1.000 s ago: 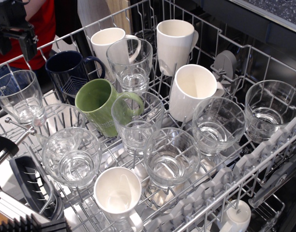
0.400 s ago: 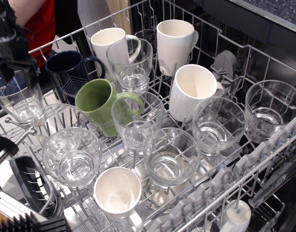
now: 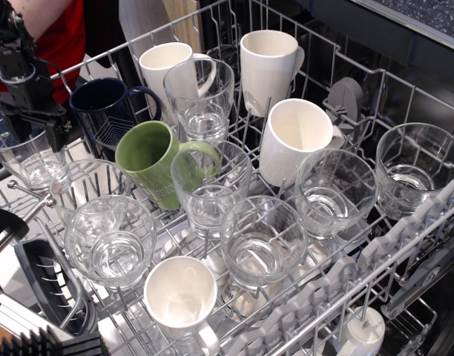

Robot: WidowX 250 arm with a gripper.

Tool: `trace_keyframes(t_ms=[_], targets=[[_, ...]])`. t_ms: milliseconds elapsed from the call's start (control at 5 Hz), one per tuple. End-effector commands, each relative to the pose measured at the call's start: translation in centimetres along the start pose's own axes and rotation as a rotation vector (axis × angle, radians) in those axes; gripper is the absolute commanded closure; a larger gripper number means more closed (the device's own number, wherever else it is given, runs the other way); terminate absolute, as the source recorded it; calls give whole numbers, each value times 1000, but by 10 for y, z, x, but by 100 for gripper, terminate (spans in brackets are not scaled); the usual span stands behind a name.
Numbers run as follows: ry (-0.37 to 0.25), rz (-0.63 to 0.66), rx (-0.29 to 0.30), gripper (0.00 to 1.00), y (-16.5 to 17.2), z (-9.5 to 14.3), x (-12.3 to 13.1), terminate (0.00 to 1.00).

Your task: Pick up any cup

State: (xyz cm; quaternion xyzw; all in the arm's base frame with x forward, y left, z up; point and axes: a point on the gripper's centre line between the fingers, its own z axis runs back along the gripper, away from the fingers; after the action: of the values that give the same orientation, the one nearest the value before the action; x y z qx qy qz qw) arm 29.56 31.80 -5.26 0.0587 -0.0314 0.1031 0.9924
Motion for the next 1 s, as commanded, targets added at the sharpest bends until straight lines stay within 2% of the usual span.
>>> trace_keyframes(t_ms=[0,400,800], targets=[[-54,21,36,100,13,16,18,0],[-54,42,21,100,8,26,12,0],[-126,57,45,100,0,65,13,0]])
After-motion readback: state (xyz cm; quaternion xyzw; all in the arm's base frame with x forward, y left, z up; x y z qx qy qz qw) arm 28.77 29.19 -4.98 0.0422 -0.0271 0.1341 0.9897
